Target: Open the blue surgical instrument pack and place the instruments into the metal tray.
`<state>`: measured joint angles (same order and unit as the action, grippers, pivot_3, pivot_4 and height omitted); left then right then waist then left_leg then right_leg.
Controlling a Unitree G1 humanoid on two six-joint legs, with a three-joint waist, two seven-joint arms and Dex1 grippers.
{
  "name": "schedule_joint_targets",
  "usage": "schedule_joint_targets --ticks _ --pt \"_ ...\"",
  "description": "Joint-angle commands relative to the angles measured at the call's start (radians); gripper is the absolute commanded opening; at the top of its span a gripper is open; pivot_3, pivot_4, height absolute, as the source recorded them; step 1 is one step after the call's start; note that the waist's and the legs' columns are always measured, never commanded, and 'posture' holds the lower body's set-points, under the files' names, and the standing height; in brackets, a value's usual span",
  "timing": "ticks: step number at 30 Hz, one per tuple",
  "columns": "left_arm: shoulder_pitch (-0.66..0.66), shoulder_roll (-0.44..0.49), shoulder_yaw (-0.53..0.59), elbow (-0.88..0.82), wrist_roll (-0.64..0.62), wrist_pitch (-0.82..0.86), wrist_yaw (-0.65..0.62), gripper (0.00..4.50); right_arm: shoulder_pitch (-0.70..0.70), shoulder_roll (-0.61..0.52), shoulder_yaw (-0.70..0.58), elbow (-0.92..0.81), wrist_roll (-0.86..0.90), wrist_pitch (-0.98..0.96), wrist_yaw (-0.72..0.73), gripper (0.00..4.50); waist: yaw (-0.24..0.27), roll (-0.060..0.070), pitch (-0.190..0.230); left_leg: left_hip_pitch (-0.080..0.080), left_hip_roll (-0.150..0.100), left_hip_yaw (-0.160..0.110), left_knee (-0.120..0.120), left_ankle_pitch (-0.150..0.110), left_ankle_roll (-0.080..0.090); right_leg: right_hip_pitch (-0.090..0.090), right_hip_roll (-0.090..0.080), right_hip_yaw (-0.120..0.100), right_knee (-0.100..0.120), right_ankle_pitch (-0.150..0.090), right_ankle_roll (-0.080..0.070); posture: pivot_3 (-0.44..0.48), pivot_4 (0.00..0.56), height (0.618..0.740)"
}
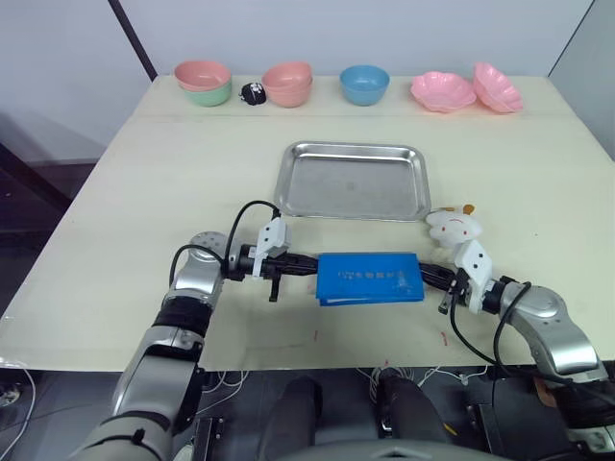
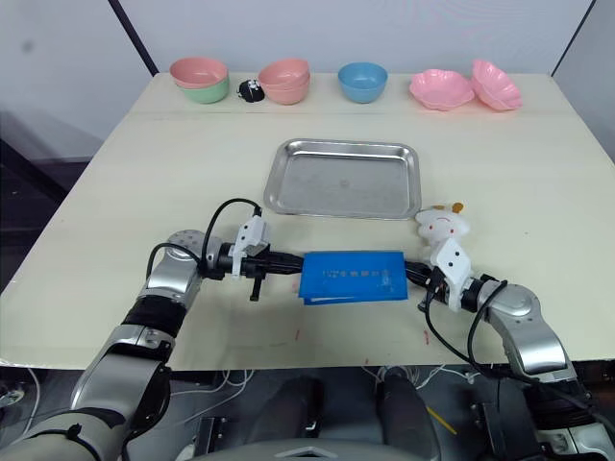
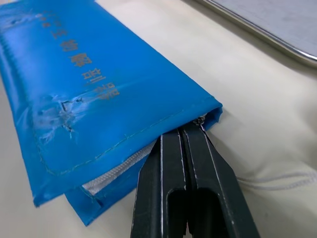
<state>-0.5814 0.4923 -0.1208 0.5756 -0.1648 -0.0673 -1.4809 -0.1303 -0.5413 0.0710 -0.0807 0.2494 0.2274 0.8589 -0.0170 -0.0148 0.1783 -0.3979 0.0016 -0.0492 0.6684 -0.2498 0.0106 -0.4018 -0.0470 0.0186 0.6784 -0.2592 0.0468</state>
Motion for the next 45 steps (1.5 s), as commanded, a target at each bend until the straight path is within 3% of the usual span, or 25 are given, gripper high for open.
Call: schedule_joint_targets --ticks 1,19,27,35,38,41,44,45 --pt "0.007 0.002 0.004 -0.067 -0.028 0.017 0.007 0.07 -0.019 0.016 0.032 -0.018 0.012 -0.029 0.039 0.0 0.0 0.0 0.0 0.0 0.0 0.0 0.0 0.0 0.0 0.0 0.0 0.0 0.0 0.0 0.0 0.0 0.15 0.74" --pt "0.051 0.026 0.008 -0.099 -0.031 0.038 0.053 0.07 0.038 -0.016 0.008 -0.023 -0.018 -0.068 0.056 0.0 0.002 0.0 0.0 0.0 0.0 0.0 0.0 0.0 0.0 0.0 0.0 0.0 0.0 0.0 0.0 0.0 0.15 0.74" --pt "0.041 0.025 0.026 -0.069 -0.032 0.007 0.118 0.07 0.103 -0.076 -0.06 -0.055 0.047 -0.048 0.088 0.0 0.005 0.0 0.0 0.0 0.0 0.0 0.0 0.0 0.0 0.0 0.0 0.0 0.0 0.0 0.0 0.0 0.15 0.74" --pt "0.08 0.095 0.076 -0.102 -0.085 0.013 0.089 0.07 0.214 -0.126 -0.17 -0.102 0.124 -0.113 0.141 0.0 0.0 0.0 0.0 0.0 0.0 0.0 0.0 0.0 0.0 0.0 0.0 0.0 0.0 0.0 0.0 0.0 0.15 0.74" --pt "0.105 0.125 0.106 -0.159 -0.131 0.065 0.076 0.0 0.251 -0.141 -0.207 -0.105 0.15 -0.173 0.193 0.84 0.002 0.0 0.0 0.0 0.002 0.0 0.0 0.0 0.0 0.0 0.0 0.0 0.0 0.0 0.0 0.0 0.15 0.74" --pt "0.131 0.157 0.123 -0.244 -0.181 0.134 0.051 0.0 0.263 -0.159 -0.242 -0.076 0.159 -0.231 0.236 2.4 0.003 0.0 0.0 0.0 0.002 0.0 0.0 0.0 0.0 0.0 -0.001 0.0 0.0 0.0 0.0 0.0 0.15 0.74" --pt "0.157 0.192 0.131 -0.339 -0.229 0.18 0.014 0.87 0.255 -0.183 -0.252 -0.03 0.145 -0.315 0.292 3.95 0.003 0.0 0.0 0.0 0.002 0.0 0.0 0.0 0.0 0.0 -0.001 0.0 -0.001 0.0 0.0 0.0 0.15 0.74" --pt "0.167 0.205 0.131 -0.375 -0.245 0.189 -0.003 1.34 0.248 -0.192 -0.244 -0.009 0.13 -0.357 0.315 4.48 0.003 0.0 0.0 0.0 0.002 0.0 0.0 0.0 0.0 0.0 -0.001 0.0 -0.001 0.0 0.0 0.0 0.15 0.74"
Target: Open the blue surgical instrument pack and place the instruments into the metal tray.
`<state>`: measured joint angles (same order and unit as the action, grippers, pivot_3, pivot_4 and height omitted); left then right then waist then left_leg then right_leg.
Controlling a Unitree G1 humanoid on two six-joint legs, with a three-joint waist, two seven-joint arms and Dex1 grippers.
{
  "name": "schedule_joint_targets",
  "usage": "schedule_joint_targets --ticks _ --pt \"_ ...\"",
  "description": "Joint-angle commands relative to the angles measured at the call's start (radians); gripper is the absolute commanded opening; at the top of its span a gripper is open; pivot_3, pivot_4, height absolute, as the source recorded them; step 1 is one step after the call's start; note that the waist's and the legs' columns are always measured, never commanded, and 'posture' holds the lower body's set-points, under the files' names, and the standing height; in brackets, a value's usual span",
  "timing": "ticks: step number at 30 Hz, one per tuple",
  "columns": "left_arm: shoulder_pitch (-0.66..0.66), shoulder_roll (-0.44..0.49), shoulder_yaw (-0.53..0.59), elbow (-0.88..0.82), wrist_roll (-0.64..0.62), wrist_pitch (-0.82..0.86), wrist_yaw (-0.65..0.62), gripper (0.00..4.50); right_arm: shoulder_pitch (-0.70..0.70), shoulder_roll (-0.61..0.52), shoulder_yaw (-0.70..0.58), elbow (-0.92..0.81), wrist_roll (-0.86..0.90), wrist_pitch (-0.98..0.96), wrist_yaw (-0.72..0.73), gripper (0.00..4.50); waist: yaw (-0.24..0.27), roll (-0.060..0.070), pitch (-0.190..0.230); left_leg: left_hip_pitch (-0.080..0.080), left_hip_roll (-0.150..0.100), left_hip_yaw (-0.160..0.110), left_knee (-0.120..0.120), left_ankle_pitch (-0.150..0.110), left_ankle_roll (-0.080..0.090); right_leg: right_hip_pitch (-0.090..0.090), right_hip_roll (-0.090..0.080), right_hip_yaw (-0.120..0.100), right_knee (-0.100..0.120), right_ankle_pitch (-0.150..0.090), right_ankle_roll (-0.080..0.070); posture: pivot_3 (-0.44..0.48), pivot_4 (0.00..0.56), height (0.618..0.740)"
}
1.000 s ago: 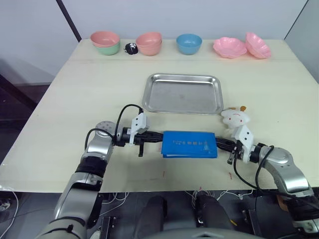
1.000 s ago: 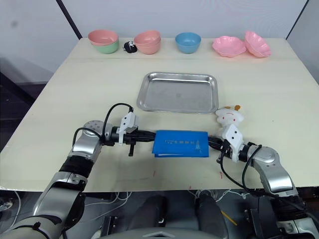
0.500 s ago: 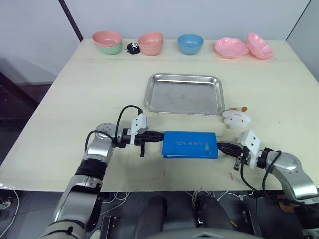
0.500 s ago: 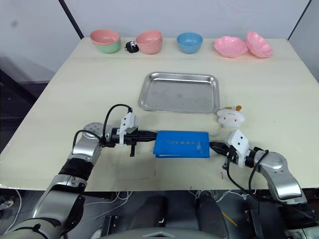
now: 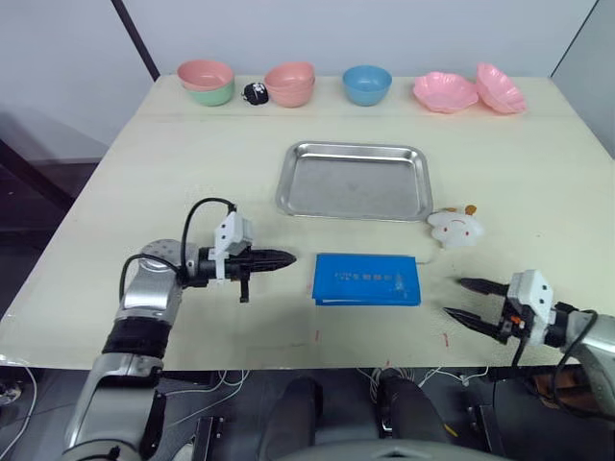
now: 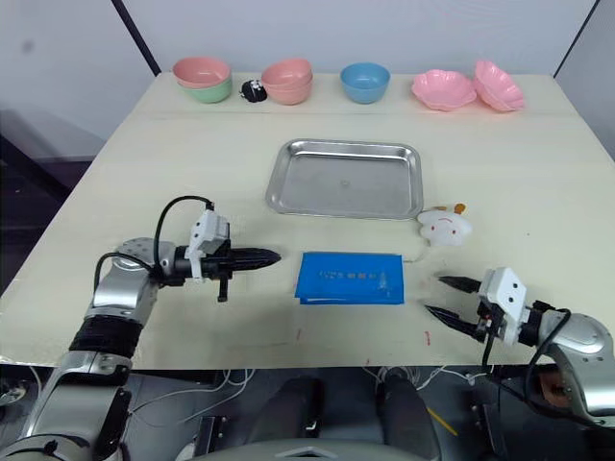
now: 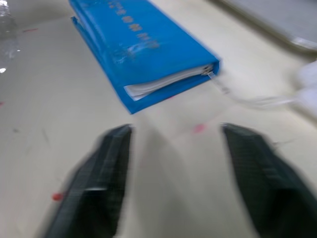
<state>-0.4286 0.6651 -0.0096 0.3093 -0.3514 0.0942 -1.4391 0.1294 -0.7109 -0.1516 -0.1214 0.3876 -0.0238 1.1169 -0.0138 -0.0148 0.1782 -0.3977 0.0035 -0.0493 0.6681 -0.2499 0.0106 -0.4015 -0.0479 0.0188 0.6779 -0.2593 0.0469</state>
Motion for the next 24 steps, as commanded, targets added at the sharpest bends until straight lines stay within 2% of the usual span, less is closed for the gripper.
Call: schedule_joint_targets --ticks 1,6,18,24 --pt "0.022 0.039 0.019 -0.137 -0.068 0.029 -0.056 1.94 -0.019 -0.024 -0.014 0.048 -0.017 -0.137 0.07 4.5 0.0 0.0 0.0 0.0 0.0 0.0 0.0 0.0 0.0 0.0 0.0 0.0 0.0 0.0 0.0 0.0 0.15 0.74" --pt "0.049 0.082 0.01 -0.271 -0.119 0.072 -0.109 4.39 -0.107 0.032 0.032 0.107 -0.056 -0.273 0.067 4.5 -0.005 0.0 0.0 0.001 0.001 0.001 0.0 0.0 0.0 0.0 0.001 0.001 0.0 0.0 0.0 0.0 0.15 0.74" --pt "0.053 0.119 -0.006 -0.383 -0.161 0.122 -0.128 4.45 -0.295 0.088 0.204 0.309 -0.219 -0.621 0.072 4.5 -0.002 0.0 0.0 0.001 0.001 0.003 0.0 0.0 0.0 0.0 0.001 0.001 0.0 0.0 0.0 0.0 0.15 0.74" --pt "0.064 0.13 -0.014 -0.4 -0.165 0.105 -0.151 4.45 -0.382 0.108 0.26 0.419 -0.251 -0.721 0.064 4.5 -0.002 0.001 0.0 0.001 0.001 0.003 0.0 0.0 0.0 0.0 0.001 0.001 0.0 0.0 0.0 0.0 0.15 0.74"
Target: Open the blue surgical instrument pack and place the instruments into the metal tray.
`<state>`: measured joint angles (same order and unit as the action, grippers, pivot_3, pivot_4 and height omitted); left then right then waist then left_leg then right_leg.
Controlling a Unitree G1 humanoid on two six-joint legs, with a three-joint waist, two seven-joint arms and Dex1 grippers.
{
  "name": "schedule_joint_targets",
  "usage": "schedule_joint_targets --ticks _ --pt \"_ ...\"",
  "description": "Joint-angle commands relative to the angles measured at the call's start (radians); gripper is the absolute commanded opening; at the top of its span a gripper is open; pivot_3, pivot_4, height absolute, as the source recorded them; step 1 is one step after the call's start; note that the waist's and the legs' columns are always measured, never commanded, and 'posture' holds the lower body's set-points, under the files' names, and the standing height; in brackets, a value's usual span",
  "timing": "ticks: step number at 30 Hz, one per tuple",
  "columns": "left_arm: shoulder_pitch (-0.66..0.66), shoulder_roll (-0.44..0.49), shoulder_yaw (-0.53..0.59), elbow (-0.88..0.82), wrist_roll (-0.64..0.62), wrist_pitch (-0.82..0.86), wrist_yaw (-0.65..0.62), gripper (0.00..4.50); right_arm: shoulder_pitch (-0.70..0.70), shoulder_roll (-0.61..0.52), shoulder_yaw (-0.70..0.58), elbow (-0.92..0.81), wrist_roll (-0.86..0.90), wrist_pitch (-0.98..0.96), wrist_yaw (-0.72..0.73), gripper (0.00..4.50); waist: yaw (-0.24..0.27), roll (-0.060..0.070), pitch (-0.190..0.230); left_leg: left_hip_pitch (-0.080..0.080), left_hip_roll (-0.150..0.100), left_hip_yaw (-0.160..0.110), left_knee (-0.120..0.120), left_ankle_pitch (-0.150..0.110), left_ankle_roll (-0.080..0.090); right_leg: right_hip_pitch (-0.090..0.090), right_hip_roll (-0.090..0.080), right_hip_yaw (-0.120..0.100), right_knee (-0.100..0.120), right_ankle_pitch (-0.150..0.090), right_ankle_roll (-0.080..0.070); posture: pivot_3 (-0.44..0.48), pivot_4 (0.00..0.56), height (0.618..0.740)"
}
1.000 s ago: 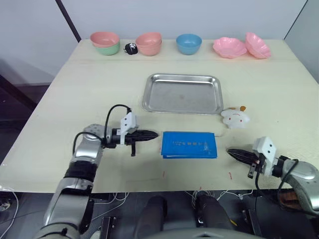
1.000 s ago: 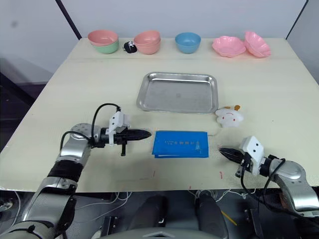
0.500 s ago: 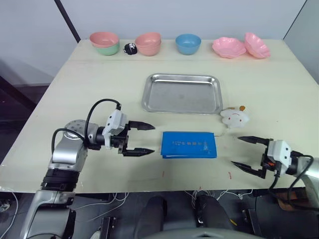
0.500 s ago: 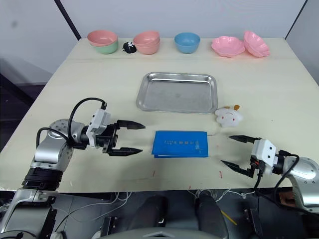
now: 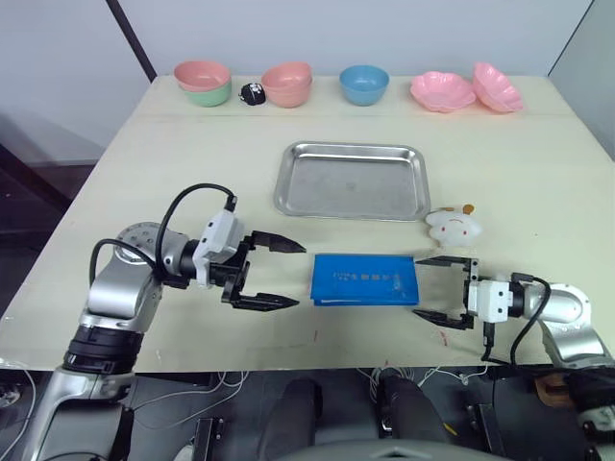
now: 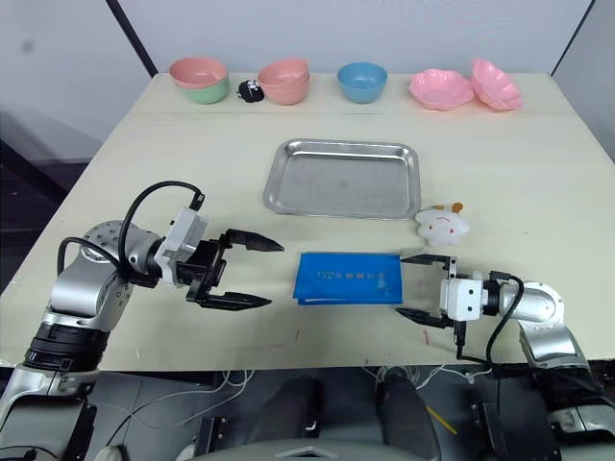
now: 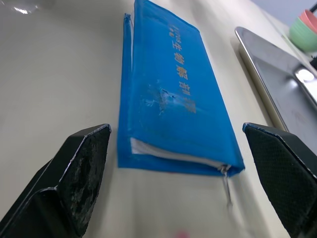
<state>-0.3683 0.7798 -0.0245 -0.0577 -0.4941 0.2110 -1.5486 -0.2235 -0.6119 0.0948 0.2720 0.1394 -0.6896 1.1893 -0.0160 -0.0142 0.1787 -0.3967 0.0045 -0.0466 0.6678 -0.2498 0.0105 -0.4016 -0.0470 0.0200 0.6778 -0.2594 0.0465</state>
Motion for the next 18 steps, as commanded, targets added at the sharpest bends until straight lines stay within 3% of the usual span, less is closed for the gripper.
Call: schedule_joint_targets --ticks 1,3,5,6,7,9,15,18 --pt "0.006 0.017 0.001 -0.036 -0.028 -0.015 -0.048 4.45 -0.043 0.014 0.025 0.044 -0.006 -0.072 -0.008 4.5 0.0 0.0 0.0 0.0 0.0 0.0 0.0 0.0 0.0 0.0 0.0 0.0 0.0 0.0 0.0 0.0 0.15 0.74" --pt "0.008 0.019 0.001 -0.04 -0.038 -0.019 -0.059 4.49 -0.062 0.02 0.041 0.07 -0.007 -0.097 -0.004 4.25 0.0 0.0 0.0 0.0 0.0 0.0 0.0 0.0 0.0 0.0 0.0 0.0 0.0 0.0 0.0 0.0 0.15 0.74" --pt "0.01 0.018 0.003 -0.044 -0.051 -0.025 -0.064 4.5 -0.077 0.026 0.053 0.093 -0.01 -0.12 -0.005 3.42 0.0 0.0 0.0 0.0 0.0 0.0 0.0 0.0 0.0 0.0 0.0 0.0 0.0 0.0 0.0 0.0 0.15 0.74" --pt "0.011 0.018 0.003 -0.045 -0.058 -0.028 -0.065 4.5 -0.085 0.029 0.058 0.106 -0.013 -0.131 -0.006 3.33 0.0 0.0 0.0 0.0 0.0 -0.001 0.0 0.0 0.0 0.0 0.0 0.0 0.0 0.0 0.0 0.0 0.15 0.74" --pt "0.013 0.021 0.001 -0.047 -0.065 -0.032 -0.066 4.5 -0.092 0.031 0.063 0.116 -0.013 -0.141 -0.007 2.7 0.0 0.0 0.0 0.0 0.0 -0.001 0.0 0.0 0.0 0.0 0.0 0.0 0.0 0.0 0.0 0.0 0.15 0.74" --pt "0.014 0.022 -0.002 -0.046 -0.071 -0.038 -0.066 4.5 -0.103 0.034 0.07 0.132 -0.014 -0.156 -0.007 2.45 0.0 0.0 0.0 0.0 0.0 -0.001 0.0 0.0 0.0 0.0 0.0 0.0 0.0 0.0 0.0 0.0 0.15 0.74" --pt "0.012 0.029 -0.012 -0.041 -0.076 -0.047 -0.066 4.5 -0.124 0.035 0.102 0.172 -0.017 -0.201 -0.015 0.09 -0.001 0.0 0.0 0.001 0.0 -0.001 0.0 0.0 0.0 0.0 0.0 0.001 0.0 0.0 0.0 0.0 0.15 0.74" --pt "0.007 0.029 -0.016 -0.034 -0.074 -0.067 -0.066 4.5 -0.126 0.034 0.114 0.159 -0.009 -0.193 -0.015 0.09 -0.001 0.0 0.0 0.001 0.0 -0.001 0.0 0.0 0.0 0.0 0.0 0.001 0.0 0.0 0.0 0.0 0.15 0.74"
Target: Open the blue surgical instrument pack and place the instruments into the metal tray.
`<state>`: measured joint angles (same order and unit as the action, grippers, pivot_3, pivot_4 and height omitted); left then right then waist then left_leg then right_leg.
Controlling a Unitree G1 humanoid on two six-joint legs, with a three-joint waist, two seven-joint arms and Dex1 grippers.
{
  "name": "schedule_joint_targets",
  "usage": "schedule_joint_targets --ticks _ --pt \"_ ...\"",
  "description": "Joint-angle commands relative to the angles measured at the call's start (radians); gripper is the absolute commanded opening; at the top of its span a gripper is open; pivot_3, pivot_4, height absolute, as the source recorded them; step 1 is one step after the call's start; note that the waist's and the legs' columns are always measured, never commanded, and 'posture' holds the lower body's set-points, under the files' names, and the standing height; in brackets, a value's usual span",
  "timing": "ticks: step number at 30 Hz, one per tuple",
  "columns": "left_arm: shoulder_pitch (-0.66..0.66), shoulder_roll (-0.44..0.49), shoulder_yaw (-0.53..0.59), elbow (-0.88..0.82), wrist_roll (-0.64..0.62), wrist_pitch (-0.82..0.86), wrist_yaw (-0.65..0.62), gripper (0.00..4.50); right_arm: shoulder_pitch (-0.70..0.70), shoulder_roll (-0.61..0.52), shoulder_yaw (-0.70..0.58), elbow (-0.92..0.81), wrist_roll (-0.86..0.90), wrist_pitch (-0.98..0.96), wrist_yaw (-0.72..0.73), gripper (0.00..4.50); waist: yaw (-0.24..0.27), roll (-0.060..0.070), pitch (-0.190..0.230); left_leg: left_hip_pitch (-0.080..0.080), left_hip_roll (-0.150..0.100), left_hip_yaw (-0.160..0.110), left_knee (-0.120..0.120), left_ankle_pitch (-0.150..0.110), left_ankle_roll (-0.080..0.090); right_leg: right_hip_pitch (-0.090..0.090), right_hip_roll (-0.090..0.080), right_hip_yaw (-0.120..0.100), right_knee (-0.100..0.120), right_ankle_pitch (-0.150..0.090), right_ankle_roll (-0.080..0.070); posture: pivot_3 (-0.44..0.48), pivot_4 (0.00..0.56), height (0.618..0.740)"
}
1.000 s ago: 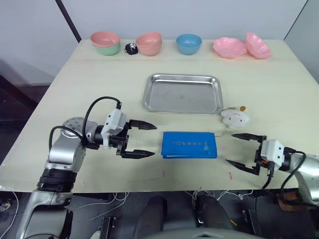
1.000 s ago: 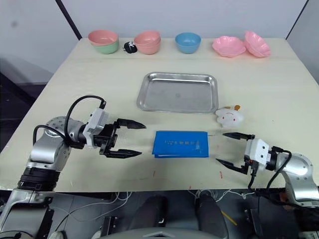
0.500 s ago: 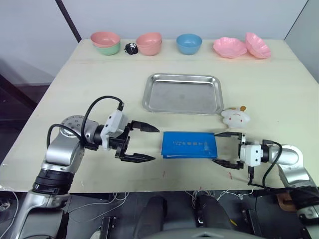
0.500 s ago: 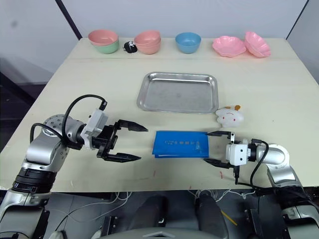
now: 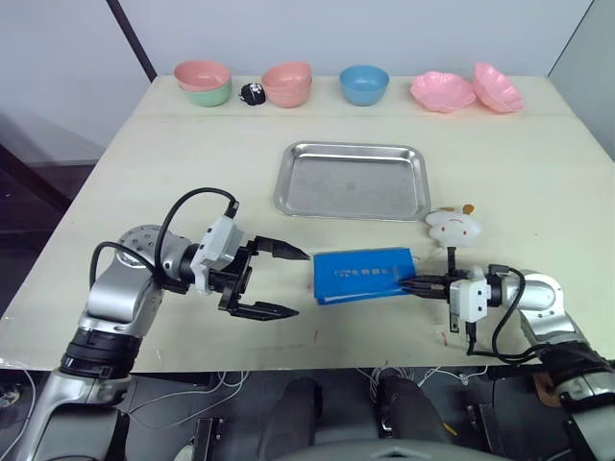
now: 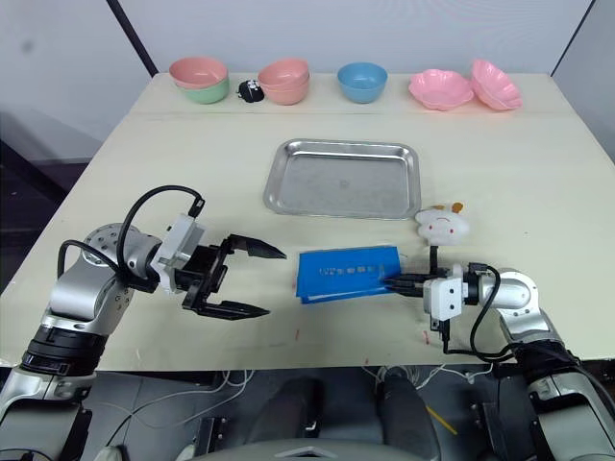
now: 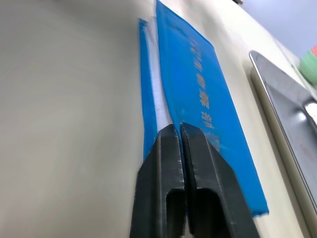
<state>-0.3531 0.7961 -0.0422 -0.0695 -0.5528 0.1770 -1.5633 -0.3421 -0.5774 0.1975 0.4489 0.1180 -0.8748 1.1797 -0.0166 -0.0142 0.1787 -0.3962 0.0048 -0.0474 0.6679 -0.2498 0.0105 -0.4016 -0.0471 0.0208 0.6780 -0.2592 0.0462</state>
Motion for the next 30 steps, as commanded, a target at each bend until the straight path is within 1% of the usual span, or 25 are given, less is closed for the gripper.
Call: schedule_joint_targets --ticks 1,6,11,14,18,21,24,27,30 --pt "-0.01 0.01 0.002 -0.018 -0.013 -0.04 -0.051 4.5 -0.007 -0.003 0.016 -0.028 0.018 0.002 -0.002 0.09 0.0 0.0 0.0 0.0 0.0 0.0 0.0 0.0 0.0 0.0 0.0 0.0 0.0 0.0 0.0 0.0 0.15 0.74" --pt "-0.012 0.002 0.005 -0.004 -0.008 -0.063 -0.049 4.5 0.028 -0.038 0.025 -0.135 0.091 0.119 0.034 0.09 0.001 0.0 0.0 0.0 0.0 0.0 0.0 0.0 0.0 0.0 0.0 0.0 0.0 0.0 0.0 0.0 0.15 0.74" --pt "0.011 0.002 0.001 -0.005 0.001 -0.085 -0.042 4.5 0.123 -0.123 0.024 -0.369 0.209 0.387 0.083 0.09 0.004 0.0 0.0 0.0 0.0 0.0 0.0 0.0 0.0 0.0 0.0 0.0 0.0 0.0 0.0 0.0 0.15 0.74" --pt "0.021 0.003 0.003 -0.018 -0.008 -0.079 -0.035 4.5 0.167 -0.163 0.007 -0.503 0.285 0.557 0.079 0.09 0.004 0.0 0.0 0.0 0.0 -0.001 0.0 0.0 0.0 0.0 -0.001 0.0 0.0 0.0 0.0 0.0 0.15 0.74" --pt "0.029 0.004 0.005 -0.03 -0.014 -0.074 -0.031 4.5 0.188 -0.191 -0.028 -0.614 0.405 0.769 0.062 0.09 0.002 0.0 0.0 0.0 0.0 -0.001 0.0 0.0 0.0 0.0 0.0 0.0 0.0 0.0 0.0 0.0 0.15 0.74" --pt "0.028 0.002 0.003 -0.032 -0.015 -0.072 -0.03 4.5 0.175 -0.203 -0.056 -0.636 0.473 0.933 0.044 0.09 0.003 0.0 0.0 -0.001 0.0 -0.001 0.0 0.0 0.0 0.0 0.0 -0.001 0.0 0.0 0.0 0.0 0.15 0.74" --pt "0.02 -0.001 0.002 -0.027 -0.015 -0.072 -0.03 4.5 0.13 -0.205 -0.073 -0.619 0.506 1.064 0.036 0.09 0.003 0.0 0.0 -0.001 0.0 -0.001 0.0 0.0 0.0 0.0 0.0 -0.001 -0.001 0.0 0.0 0.0 0.15 0.74" --pt "0.002 -0.012 0.001 -0.006 -0.012 -0.073 -0.024 4.5 0.063 -0.183 -0.08 -0.565 0.513 1.132 0.043 0.09 0.002 0.0 0.0 -0.001 0.0 -0.001 0.0 0.0 0.0 0.0 0.0 -0.001 0.0 0.0 0.0 0.0 0.15 0.74" --pt "-0.019 -0.027 0.007 0.024 -0.012 -0.072 -0.016 4.5 -0.001 -0.155 -0.08 -0.47 0.485 1.15 0.065 0.09 0.003 0.0 0.0 -0.001 0.0 -0.001 0.0 0.0 0.0 0.0 0.0 -0.001 -0.001 0.0 0.0 0.0 0.15 0.74"
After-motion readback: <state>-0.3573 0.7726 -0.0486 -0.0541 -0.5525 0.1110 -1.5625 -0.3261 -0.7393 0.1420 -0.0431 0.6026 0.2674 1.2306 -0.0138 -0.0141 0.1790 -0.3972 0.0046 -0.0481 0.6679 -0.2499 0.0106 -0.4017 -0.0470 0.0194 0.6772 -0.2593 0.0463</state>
